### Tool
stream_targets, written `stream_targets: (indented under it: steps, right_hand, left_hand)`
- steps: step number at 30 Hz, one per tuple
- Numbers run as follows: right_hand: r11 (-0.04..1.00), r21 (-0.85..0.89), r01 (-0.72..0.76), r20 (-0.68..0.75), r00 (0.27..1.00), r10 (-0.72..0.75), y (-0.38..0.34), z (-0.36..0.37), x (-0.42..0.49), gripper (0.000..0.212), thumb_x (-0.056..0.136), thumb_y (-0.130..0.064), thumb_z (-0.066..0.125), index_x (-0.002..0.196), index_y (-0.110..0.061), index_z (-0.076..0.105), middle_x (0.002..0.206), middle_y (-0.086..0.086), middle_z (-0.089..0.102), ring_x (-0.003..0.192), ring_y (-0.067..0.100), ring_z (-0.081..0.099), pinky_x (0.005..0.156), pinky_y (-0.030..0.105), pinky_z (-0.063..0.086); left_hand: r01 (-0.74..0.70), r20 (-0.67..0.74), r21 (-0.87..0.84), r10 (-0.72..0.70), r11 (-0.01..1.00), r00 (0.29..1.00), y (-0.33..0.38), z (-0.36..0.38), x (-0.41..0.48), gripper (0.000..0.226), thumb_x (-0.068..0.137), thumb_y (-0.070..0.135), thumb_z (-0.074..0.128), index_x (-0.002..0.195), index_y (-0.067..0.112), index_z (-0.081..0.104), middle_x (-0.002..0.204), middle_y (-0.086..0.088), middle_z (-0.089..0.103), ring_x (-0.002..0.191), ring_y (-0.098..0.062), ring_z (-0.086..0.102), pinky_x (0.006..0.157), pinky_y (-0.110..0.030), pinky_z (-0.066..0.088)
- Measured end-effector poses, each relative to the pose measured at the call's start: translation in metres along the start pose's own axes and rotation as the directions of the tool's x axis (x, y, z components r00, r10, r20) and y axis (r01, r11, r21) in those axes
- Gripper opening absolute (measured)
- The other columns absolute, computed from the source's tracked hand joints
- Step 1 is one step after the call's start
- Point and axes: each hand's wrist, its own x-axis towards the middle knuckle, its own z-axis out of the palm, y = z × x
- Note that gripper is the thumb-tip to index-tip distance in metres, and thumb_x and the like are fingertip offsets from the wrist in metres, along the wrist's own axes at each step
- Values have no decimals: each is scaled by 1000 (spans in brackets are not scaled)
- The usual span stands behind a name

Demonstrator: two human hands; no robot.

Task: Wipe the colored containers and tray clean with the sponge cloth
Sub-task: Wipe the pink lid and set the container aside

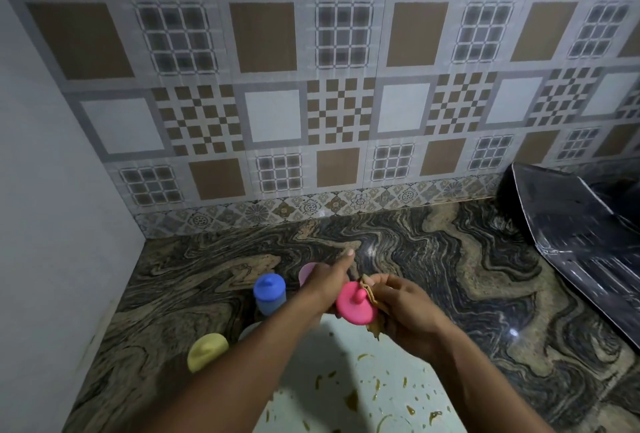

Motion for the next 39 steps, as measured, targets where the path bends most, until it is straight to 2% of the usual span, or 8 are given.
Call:
stream_targets:
  steps: [6, 13, 19, 26, 28, 31, 34, 39]
  right_hand:
    - [952, 103, 288, -233, 938, -258, 21, 32, 6, 25, 100, -17, 56, 84, 2, 59, 56, 15, 50, 44, 20, 40, 42, 29, 32]
    - [997, 31, 67, -72, 995, -65, 5, 9, 1, 18, 100, -10, 54, 93, 5, 59, 61, 19, 53, 42, 23, 44, 39, 28, 36]
    - [934, 88, 347, -321, 897, -304, 21, 40, -1, 22, 98, -20, 61, 86, -2, 57, 62, 20, 56, 48, 23, 48, 48, 33, 40]
    - [994, -48, 96, -74, 992, -100, -17, 11, -12, 9, 97, -6, 55, 98, 3, 53, 68, 23, 56, 44, 25, 46, 39, 29, 39]
    - [993, -55, 108, -60, 992, -112, -17, 13, -12, 8, 99, -5, 52, 98, 3, 53, 69, 24, 57, 44, 25, 47, 39, 29, 41]
    - [965, 20, 263, -249, 936, -250, 12, 34, -5, 19, 98, -15, 60, 98, 3, 53, 65, 24, 59, 48, 25, 51, 45, 33, 44]
    - [949, 14, 315, -422, 862, -280, 34, 44, -2, 20, 96, -23, 65, 100, -5, 56, 73, 25, 65, 59, 26, 57, 53, 39, 48]
    - [990, -62, 124, -55, 990, -128, -13, 15, -14, 12, 97, -9, 58, 94, 1, 52, 60, 19, 56, 42, 22, 46, 37, 27, 37]
  left_hand:
    - [-71, -579, -2, 57, 997, 813, 14, 20, -12, 58, 105, 42, 35, 104, -5, 68, 115, -25, 67, 107, -39, 62, 84, -38, 46]
    - [101, -46, -154, -110, 983, 993, 1, 7, -4, 63, 90, 74, 41, 87, 13, 58, 78, -9, 64, 69, -25, 62, 58, -30, 50]
    - [-101, -609, -86, 28, 991, 793, 18, 22, -13, 63, 104, 50, 28, 108, 2, 69, 119, -21, 66, 112, -36, 60, 92, -37, 45]
    - [28, -2, -161, -28, 987, 1000, 7, 2, -2, 64, 90, 76, 36, 68, 19, 55, 57, 0, 62, 55, -19, 59, 53, -24, 46]
    - [-62, -128, -38, 56, 997, 990, 15, 5, -8, 57, 98, 62, 39, 69, 15, 54, 55, 3, 64, 67, -22, 59, 61, -27, 43]
    - [-91, -512, -23, 66, 996, 857, 23, 17, -17, 58, 105, 48, 31, 97, 3, 66, 107, -15, 72, 104, -33, 61, 79, -33, 40]
    - [-52, -551, -155, -43, 986, 833, 15, 21, -19, 61, 106, 45, 31, 116, -6, 63, 121, -24, 64, 111, -37, 59, 79, -33, 36]
    - [137, 78, -288, -119, 948, 990, 3, -1, -1, 76, 85, 81, 37, 89, 11, 64, 71, -6, 69, 60, -20, 64, 58, -26, 52]
